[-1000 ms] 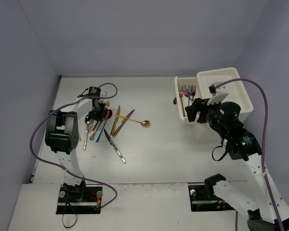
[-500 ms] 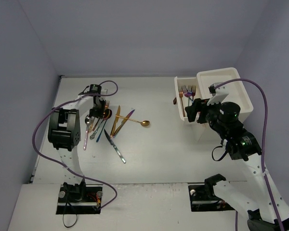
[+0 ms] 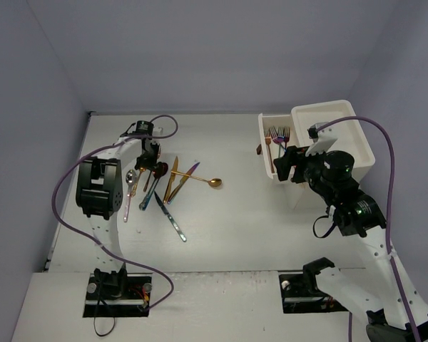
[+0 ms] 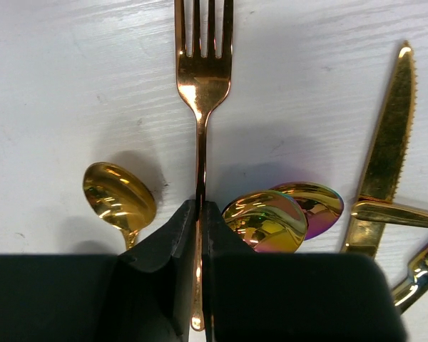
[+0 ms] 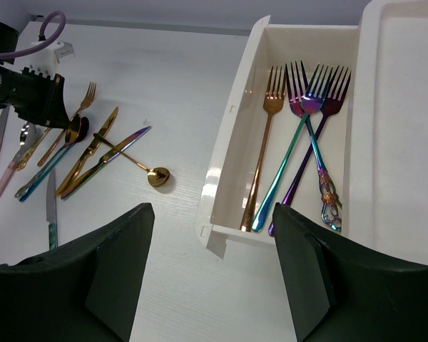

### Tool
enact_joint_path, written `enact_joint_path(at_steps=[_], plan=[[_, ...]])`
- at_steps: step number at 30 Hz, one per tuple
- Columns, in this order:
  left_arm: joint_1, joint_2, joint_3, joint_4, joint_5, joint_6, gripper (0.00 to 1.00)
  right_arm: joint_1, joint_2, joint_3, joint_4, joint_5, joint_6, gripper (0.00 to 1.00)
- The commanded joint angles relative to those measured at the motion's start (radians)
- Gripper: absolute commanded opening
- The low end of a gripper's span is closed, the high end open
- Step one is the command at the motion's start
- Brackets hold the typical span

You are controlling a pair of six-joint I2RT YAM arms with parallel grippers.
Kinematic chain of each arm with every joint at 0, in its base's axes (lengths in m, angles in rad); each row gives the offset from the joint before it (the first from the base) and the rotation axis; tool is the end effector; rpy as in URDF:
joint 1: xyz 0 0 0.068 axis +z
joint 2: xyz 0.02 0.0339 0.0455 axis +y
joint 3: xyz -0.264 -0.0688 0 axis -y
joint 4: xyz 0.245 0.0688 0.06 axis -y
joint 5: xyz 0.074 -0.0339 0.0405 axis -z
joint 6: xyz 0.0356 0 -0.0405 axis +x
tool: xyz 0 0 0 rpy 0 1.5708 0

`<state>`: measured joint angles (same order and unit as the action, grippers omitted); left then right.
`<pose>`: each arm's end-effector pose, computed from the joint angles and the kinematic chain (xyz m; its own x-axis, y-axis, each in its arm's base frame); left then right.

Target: Sort the eating utensils into containers

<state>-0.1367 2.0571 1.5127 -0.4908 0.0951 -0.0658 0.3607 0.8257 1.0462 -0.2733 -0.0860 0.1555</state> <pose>0.4353 -0.0633 0.1772 -0.8622 0.0525 -0.5039 0.1273 0.9852 -0.1150 0.1638 0.0651 0.4139 -0.1157 0.1213 -0.9859 -0.4190 0.8939 0.1591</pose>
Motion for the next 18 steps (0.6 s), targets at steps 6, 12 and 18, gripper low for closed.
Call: enact_joint_path(at_steps=[6,12,18], plan=[[-0.023,-0.195,0.113,0.009,-0.027,-0.090,0.00,0.001,0.014,0.010,0.062,-0.021,0.011,0.65],[-0.023,-0.324,0.162,0.047,0.008,-0.173,0.00,0.002,0.030,0.027,0.062,-0.059,0.025,0.65],[-0.050,-0.514,0.062,0.117,0.148,-0.449,0.00,0.011,0.083,0.060,0.090,-0.155,0.090,0.66]])
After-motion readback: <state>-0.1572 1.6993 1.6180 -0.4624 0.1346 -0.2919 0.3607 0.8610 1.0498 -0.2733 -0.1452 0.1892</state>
